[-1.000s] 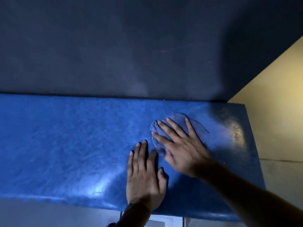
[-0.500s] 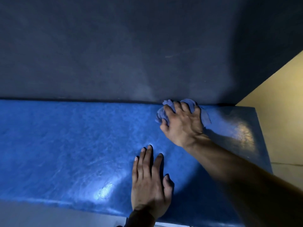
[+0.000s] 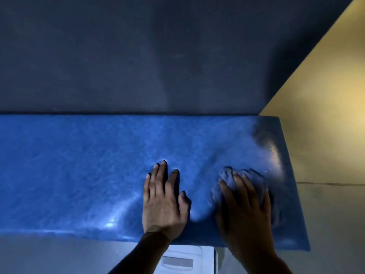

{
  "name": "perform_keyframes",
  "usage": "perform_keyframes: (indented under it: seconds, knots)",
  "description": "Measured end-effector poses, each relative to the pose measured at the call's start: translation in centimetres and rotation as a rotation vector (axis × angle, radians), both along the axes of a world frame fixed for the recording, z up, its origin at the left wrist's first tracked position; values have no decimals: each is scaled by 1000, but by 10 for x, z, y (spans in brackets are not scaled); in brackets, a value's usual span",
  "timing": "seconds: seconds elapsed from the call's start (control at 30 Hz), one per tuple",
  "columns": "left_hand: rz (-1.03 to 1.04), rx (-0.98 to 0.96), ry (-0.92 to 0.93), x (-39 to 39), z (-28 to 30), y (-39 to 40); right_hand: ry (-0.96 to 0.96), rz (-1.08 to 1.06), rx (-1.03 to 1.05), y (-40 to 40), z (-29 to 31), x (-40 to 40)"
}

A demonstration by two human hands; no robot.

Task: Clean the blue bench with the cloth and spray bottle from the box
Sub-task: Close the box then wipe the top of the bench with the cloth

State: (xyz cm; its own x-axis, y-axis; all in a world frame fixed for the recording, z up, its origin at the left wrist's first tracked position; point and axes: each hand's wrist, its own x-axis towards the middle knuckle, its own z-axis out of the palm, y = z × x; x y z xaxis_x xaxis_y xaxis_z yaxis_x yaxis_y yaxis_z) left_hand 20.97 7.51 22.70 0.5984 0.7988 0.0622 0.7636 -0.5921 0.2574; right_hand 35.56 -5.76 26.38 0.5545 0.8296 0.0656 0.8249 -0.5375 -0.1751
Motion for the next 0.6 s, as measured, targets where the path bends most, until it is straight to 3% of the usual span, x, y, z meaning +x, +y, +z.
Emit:
perform_keyframes:
  seconds: [0.13, 0.43, 0.6]
  knots:
    - [18, -18, 13, 2, 1, -2, -51, 87, 68, -45, -8, -13]
    - [80, -18, 28, 12, 10, -15, -77, 737, -117, -70, -11, 80]
    - [148, 18, 0, 22, 4, -25, -75, 670, -96, -38, -10, 118]
